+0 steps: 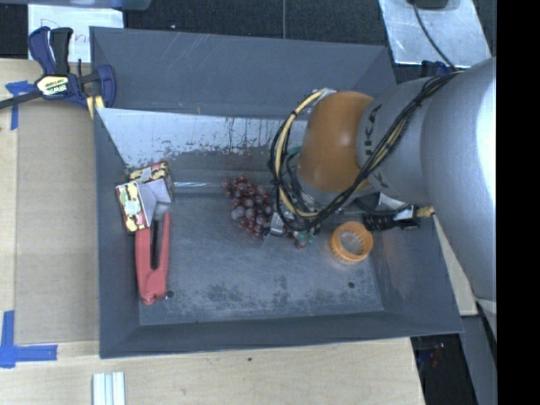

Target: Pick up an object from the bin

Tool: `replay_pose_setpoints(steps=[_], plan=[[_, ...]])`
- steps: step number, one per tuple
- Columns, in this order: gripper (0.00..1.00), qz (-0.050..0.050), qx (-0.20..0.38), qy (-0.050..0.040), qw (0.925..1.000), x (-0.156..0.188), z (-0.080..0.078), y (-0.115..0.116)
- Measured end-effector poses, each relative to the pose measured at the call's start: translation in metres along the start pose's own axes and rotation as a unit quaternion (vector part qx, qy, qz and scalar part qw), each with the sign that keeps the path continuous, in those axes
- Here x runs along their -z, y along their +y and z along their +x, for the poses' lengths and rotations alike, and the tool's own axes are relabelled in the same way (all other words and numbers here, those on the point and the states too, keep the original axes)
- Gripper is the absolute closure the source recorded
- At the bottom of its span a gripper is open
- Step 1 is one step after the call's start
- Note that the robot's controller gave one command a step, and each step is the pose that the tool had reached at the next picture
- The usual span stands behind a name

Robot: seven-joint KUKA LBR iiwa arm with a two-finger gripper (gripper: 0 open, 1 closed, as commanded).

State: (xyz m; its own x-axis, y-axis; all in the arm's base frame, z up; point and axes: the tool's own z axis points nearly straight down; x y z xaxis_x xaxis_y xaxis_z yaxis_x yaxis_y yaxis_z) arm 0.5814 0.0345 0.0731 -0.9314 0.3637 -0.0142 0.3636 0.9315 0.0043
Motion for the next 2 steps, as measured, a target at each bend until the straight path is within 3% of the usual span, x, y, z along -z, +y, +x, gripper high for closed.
replay_pose_setpoints(steps=[2], plan=[[1.0, 0.0, 0.001, -0.0002, 1.0, 0.028, 0.0, 0.0]])
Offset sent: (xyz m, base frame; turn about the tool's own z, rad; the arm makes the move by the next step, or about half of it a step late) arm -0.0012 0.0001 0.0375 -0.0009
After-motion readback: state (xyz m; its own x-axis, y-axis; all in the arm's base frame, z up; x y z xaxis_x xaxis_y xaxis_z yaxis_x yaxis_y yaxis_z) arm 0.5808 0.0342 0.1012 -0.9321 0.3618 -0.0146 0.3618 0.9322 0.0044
